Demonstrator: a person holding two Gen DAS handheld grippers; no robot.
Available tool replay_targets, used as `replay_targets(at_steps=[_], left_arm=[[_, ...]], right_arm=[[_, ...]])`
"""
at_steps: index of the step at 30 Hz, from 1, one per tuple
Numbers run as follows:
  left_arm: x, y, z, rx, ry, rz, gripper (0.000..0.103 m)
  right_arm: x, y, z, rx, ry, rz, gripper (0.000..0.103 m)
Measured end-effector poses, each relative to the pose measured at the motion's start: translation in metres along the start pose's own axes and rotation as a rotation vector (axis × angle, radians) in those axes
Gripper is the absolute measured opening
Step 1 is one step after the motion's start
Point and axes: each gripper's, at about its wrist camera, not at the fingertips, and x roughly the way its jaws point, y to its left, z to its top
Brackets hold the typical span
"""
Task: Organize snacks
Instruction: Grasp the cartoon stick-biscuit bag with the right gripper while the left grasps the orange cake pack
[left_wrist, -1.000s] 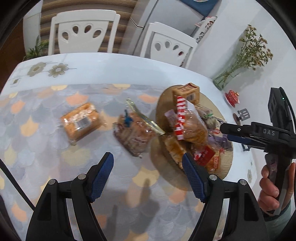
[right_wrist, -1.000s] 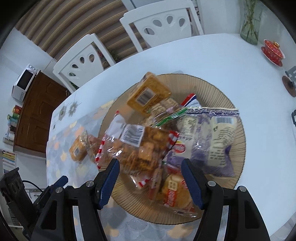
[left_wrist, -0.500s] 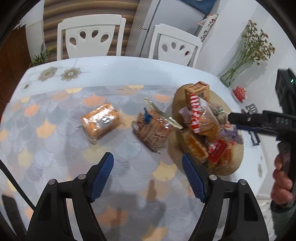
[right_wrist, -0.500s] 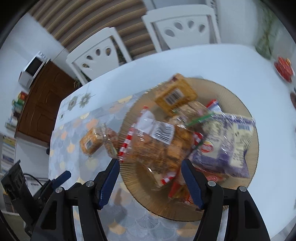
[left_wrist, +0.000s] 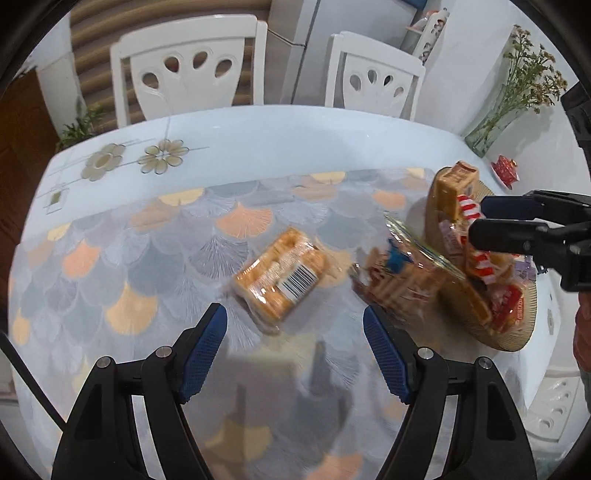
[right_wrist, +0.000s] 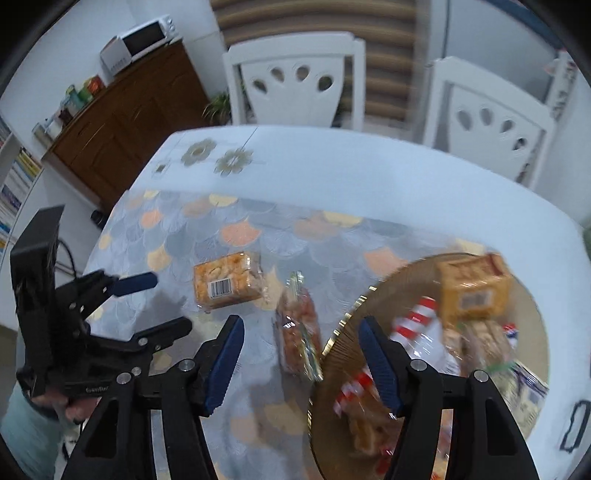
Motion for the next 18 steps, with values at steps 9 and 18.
replay_targets(at_steps=[9,18], left_arm=[[0.037,0.028,0.017,-0.043,0.043,-0.014,0.075],[0.061,0.032,0.025,-0.036,0.058,-0.101,0.075]], right_arm=[[0.052,-0.003,0.034,-0.052,0.134,0.034,0.063],[0.087,0.007,0.034,-0.113,0.261,0.048,0.063]])
